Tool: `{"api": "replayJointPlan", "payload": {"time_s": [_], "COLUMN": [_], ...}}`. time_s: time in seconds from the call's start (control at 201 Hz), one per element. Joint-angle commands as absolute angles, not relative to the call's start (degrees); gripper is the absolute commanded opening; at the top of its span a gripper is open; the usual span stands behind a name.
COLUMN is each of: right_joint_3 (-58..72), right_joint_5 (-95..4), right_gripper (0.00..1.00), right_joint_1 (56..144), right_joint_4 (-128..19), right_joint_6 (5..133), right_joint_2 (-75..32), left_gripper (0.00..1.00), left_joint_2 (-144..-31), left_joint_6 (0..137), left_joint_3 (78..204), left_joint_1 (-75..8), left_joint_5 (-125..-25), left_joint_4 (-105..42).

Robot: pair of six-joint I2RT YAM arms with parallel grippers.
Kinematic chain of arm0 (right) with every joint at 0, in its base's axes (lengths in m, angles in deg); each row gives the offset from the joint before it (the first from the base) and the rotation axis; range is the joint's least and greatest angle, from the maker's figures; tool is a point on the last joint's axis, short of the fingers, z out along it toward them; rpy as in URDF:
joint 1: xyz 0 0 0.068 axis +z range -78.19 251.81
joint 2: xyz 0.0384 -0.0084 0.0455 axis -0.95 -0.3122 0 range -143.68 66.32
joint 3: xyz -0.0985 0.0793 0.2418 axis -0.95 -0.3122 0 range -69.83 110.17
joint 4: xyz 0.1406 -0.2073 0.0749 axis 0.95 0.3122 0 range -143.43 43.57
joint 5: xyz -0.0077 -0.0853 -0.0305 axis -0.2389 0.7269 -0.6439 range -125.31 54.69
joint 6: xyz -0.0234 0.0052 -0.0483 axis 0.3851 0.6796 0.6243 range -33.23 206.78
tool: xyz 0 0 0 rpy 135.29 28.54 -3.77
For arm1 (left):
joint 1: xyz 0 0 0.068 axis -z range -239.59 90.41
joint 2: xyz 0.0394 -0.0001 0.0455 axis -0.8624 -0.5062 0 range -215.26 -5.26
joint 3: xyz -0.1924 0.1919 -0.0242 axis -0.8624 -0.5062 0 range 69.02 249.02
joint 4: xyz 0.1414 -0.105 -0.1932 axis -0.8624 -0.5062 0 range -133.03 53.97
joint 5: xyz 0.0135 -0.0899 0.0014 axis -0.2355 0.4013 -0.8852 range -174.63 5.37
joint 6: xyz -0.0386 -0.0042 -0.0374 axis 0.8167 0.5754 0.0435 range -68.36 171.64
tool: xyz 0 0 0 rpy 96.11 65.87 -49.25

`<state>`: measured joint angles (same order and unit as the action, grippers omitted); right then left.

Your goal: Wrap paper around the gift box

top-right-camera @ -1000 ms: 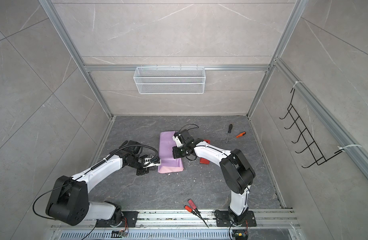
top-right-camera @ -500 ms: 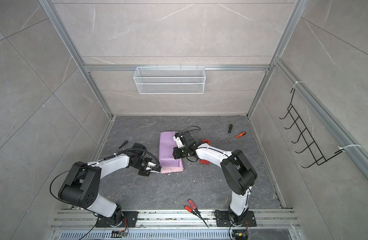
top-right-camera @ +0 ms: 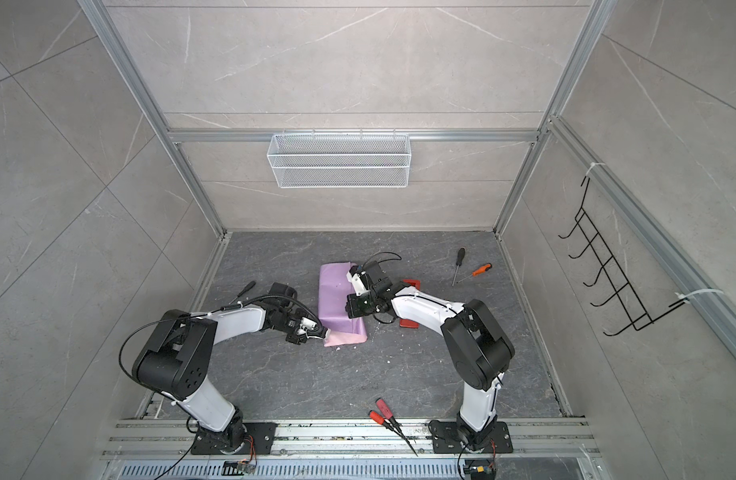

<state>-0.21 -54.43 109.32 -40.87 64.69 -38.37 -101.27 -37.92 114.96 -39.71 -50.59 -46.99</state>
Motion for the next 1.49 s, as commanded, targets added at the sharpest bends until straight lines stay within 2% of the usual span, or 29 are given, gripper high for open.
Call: {"api": "replayJointPlan", "payload": {"time_s": [0.0, 0.503, 0.757, 0.926, 0.981, 1.275, 1.489], "right_joint_3": [-2.0, -2.7, -2.9, -2.9, -3.3, -3.6, -3.3], "right_joint_5": [-53.9, -54.7, -55.1, -54.8, -55.3, -55.4, -55.6], "right_gripper": [0.00, 0.00, 0.00, 0.00, 0.00, 0.00, 0.00], "right_joint_1": [109.4, 109.4, 109.4, 109.4, 109.5, 109.5, 109.5], "right_joint_4": [-35.3, -36.3, -36.0, -35.1, -35.9, -36.6, -36.2], "right_joint_6": [64.0, 63.1, 63.1, 63.4, 62.8, 62.9, 63.0], "right_joint_2": [-40.6, -40.7, -40.8, -41.3, -40.9, -41.0, -41.3], "left_gripper": [0.18, 0.19, 0.14, 0.12, 0.13, 0.15, 0.10], "left_joint_2": [-101.4, -102.2, -96.3, -93.6, -93.4, -99.6, -101.9], "left_joint_6": [-34.6, -21.2, -17.1, -17.7, -16.4, -11.2, -5.2], "left_joint_3": [114.1, 102.0, 100.9, 107.4, 108.6, 106.4, 104.1], "left_joint_1": [-39.4, -34.7, -34.6, -35.0, -35.0, -33.4, -30.4], "left_joint_5": [-46.2, -54.1, -54.9, -55.0, -54.8, -60.6, -69.0], "left_joint_4": [-41.7, -12.3, -15.7, -33.7, -35.5, -19.4, -8.0]}}
